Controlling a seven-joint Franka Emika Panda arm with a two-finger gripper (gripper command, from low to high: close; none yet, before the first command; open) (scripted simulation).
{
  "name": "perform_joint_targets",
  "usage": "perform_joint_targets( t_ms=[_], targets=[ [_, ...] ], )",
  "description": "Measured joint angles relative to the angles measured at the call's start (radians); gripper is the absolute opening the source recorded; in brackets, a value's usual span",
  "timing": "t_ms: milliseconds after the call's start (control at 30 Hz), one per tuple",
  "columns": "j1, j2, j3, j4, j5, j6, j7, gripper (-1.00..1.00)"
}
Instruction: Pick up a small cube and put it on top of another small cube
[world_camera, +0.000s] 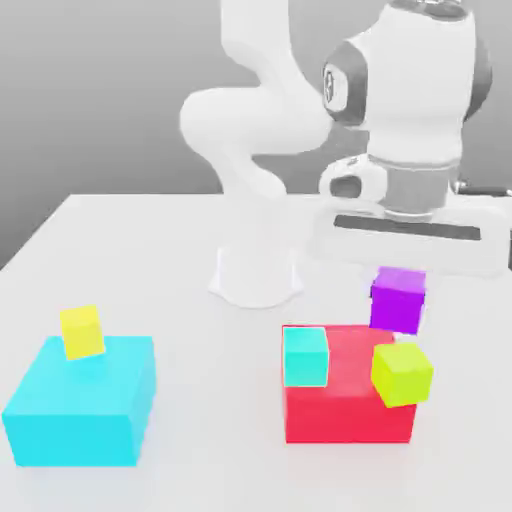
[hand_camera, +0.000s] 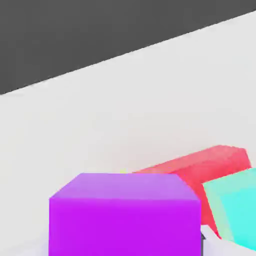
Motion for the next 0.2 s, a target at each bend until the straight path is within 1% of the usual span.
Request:
perform_joint_targets(
  t_ms=[67,100,200],
  targets=[
    [-0.002,0.062,0.010,-0.018,-0.026,0.074,0.020,-1.00],
    [-0.003,0.088,0.013,-0.025,-0.036,0.107,0.028,1.00],
    [-0.003,0.088,0.013,-0.025,-0.036,0.107,0.028,1.00]
  ],
)
